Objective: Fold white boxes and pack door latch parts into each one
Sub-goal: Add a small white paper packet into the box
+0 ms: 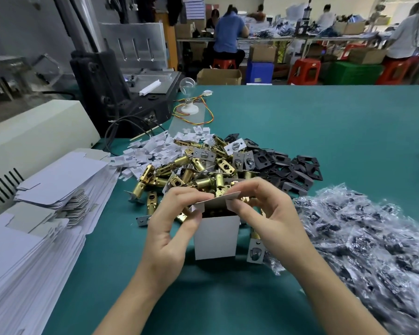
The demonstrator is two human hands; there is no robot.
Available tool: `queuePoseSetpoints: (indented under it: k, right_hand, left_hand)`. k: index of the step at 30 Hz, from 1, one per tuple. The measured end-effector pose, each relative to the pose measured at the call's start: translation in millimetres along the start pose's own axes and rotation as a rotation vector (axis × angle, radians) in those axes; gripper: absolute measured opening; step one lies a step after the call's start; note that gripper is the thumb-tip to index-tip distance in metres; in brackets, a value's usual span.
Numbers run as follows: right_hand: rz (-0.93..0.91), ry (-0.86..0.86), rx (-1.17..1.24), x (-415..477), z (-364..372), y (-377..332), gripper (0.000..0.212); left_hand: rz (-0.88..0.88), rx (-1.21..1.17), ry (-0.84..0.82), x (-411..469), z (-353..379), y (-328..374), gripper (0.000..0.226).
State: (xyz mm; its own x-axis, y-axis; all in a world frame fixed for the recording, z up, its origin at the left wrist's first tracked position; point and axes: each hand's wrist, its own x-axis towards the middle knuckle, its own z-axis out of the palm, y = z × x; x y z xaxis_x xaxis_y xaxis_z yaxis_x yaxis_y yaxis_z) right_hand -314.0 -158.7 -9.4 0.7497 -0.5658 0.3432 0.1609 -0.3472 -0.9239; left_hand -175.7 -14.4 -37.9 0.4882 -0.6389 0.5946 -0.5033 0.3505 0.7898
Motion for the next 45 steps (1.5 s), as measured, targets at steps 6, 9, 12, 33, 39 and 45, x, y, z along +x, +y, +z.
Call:
queuePoseSetpoints:
  k: [6,9,12,33,39,45]
  right_hand:
    - [0.059,-0.012,0.107,2.5,6.7,-3.4,0.014]
    - [0.074,-0.026,0.114,4.3,9.8,-3.0,0.021]
    - [0.066,-0.029,0.132,3.8,10.2,-3.4,0.018]
    - [-0.016,-0.129,0.000,-6.0,1.8,-6.4,0.018]
    - [-0.043,-0.124,-0.073,-5.4,0.6,-2.9,0.017]
    - [-0.133,-0.063,-0.151,-3.6,2.6,1.8,0.017]
  left_hand:
    - [-0.176,-0.283,-0.086,2.9,-0.5,-3.7,0.029]
    - [-0.242,-0.345,-0.093,3.4,5.4,-3.0,0.030]
    - [-0.235,-0.321,-0.063,3.1,8.3,-0.9,0.030]
    - [0.123,0.169,-0.034,2.5,-8.3,4.1,0.022]
    - [0.055,0.150,0.002,1.3,-4.3,6.6,0.025]
    - [0.010,0.134,0.012,1.7,-1.8,4.4,0.020]
